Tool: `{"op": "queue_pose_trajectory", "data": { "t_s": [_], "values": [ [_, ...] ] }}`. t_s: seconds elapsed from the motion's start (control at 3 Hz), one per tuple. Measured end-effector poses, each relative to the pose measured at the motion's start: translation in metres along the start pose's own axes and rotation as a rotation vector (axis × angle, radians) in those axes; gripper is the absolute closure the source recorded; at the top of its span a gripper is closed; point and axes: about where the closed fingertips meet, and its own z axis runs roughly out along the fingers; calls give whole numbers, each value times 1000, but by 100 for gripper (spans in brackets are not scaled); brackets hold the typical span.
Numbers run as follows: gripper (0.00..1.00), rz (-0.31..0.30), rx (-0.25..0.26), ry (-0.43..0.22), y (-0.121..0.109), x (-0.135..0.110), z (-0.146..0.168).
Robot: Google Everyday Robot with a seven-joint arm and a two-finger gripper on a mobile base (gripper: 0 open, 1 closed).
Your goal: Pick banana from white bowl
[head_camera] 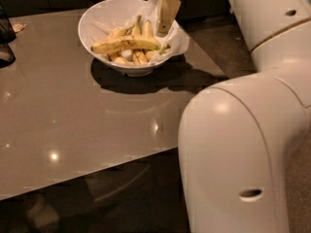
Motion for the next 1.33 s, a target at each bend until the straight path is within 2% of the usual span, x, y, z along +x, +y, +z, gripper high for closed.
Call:
{"op": "queue_pose_trajectory", "data": {
  "t_s": [0.67,1.33],
  "values": [
    [30,15,-12,-24,-16,-5,26],
    [32,17,-51,-31,-20,-8,58]
  ]
}}
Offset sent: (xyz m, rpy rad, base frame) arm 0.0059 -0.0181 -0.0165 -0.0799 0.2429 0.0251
